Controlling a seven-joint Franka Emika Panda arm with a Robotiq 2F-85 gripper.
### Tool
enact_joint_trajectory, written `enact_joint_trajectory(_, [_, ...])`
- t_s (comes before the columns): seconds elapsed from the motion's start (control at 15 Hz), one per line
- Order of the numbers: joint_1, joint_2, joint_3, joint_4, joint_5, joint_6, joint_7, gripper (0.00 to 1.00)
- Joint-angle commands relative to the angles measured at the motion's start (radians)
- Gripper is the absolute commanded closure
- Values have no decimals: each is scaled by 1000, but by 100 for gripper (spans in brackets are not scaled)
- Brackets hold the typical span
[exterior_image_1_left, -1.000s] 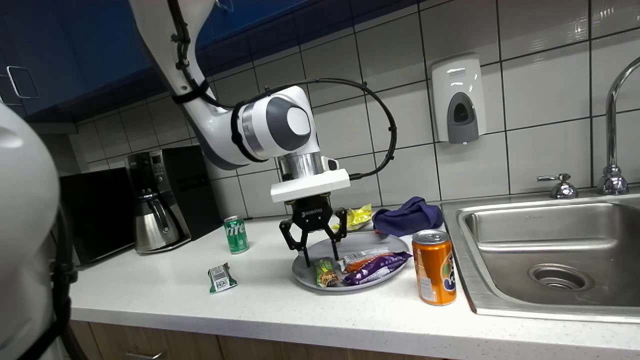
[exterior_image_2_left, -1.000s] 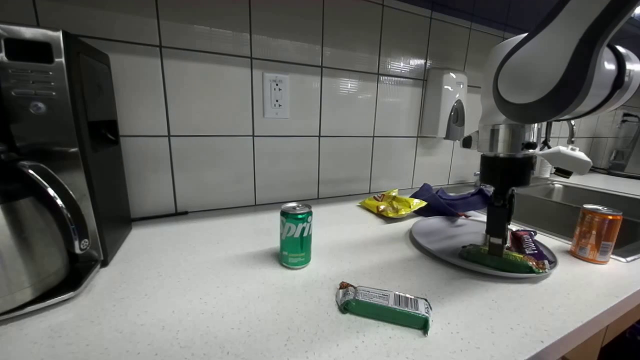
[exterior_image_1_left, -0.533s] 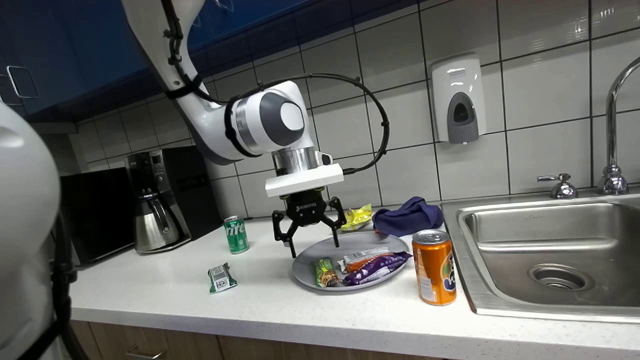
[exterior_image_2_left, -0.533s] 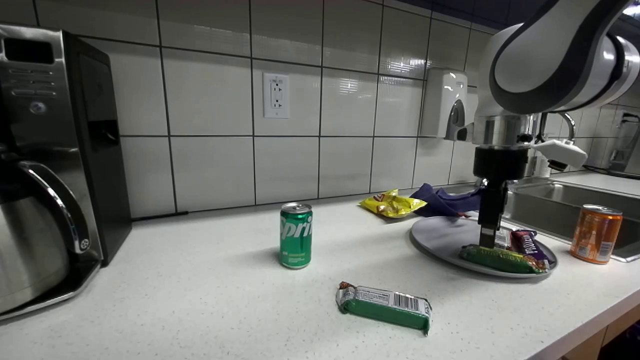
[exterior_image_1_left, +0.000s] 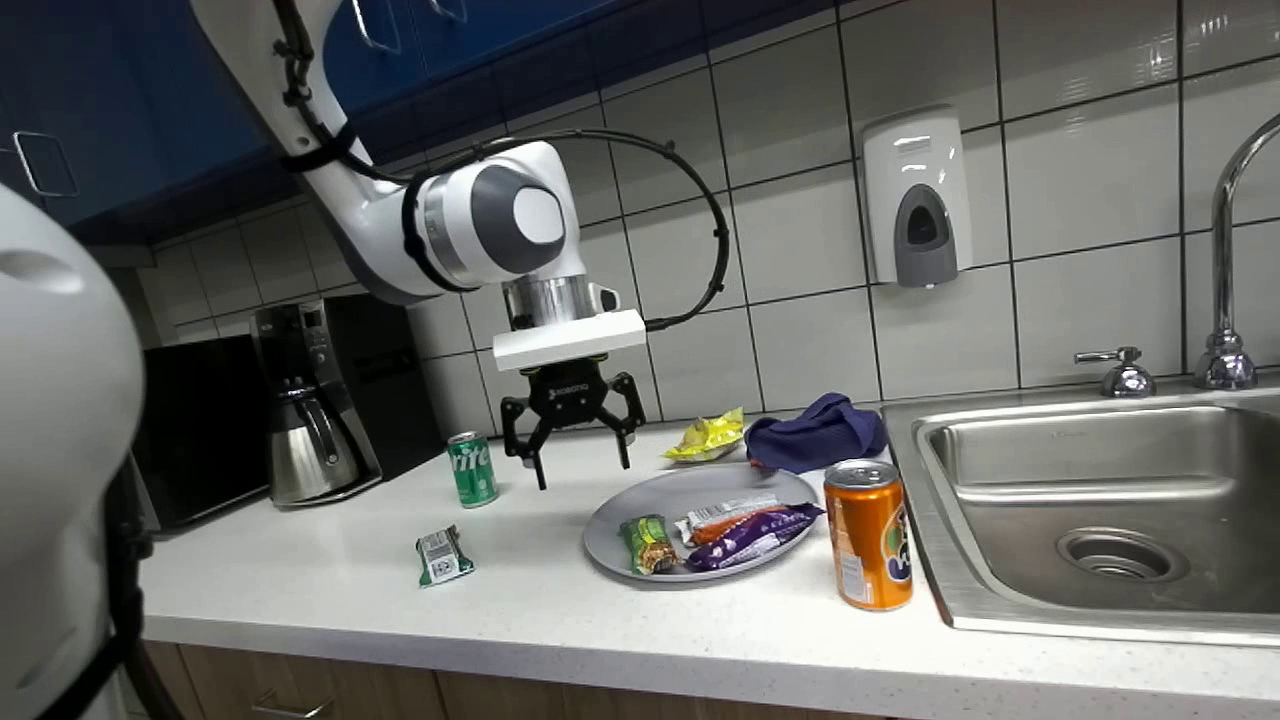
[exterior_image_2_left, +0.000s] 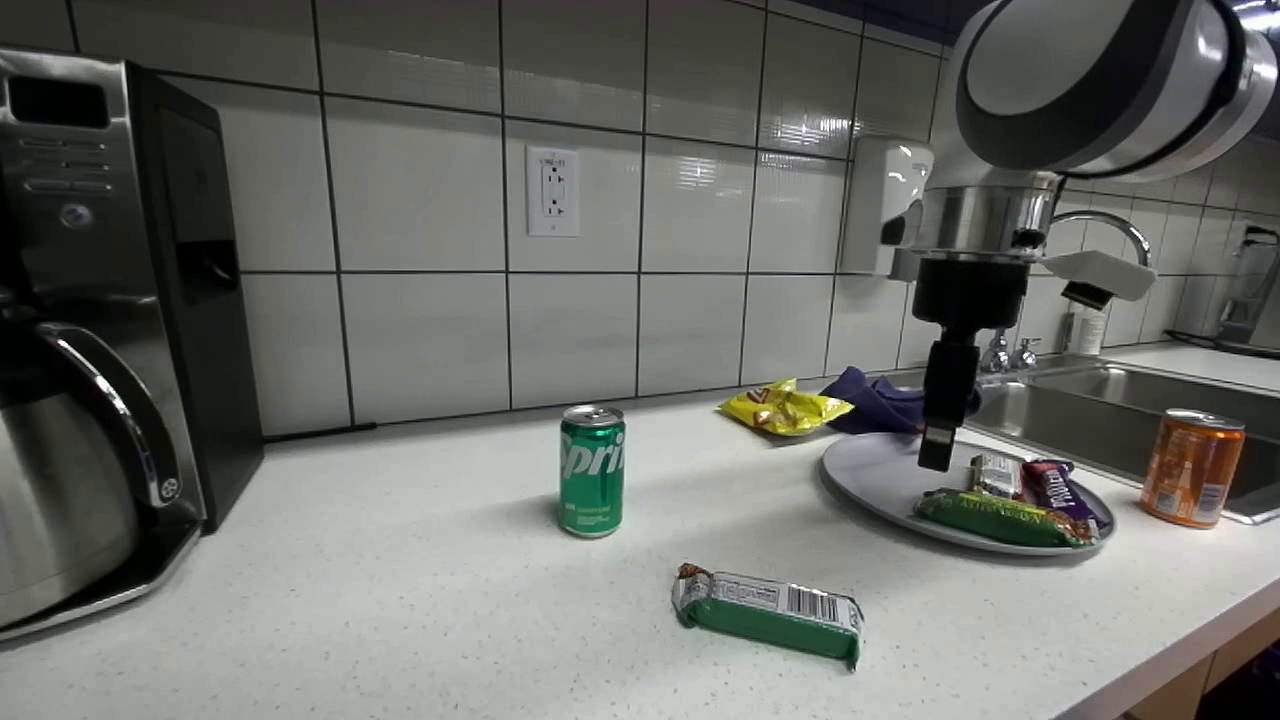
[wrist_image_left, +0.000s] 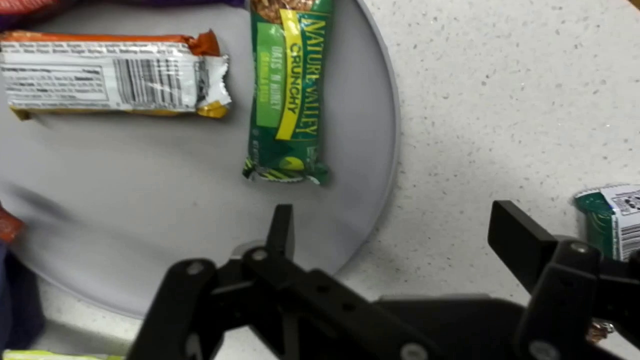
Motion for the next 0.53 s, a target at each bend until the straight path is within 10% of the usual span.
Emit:
enact_joint_trajectory(0.0, [38, -54, 24, -23, 72, -41, -86, 0])
enact_joint_trajectory(0.47, [124, -39, 80, -19, 149, -73, -148, 0])
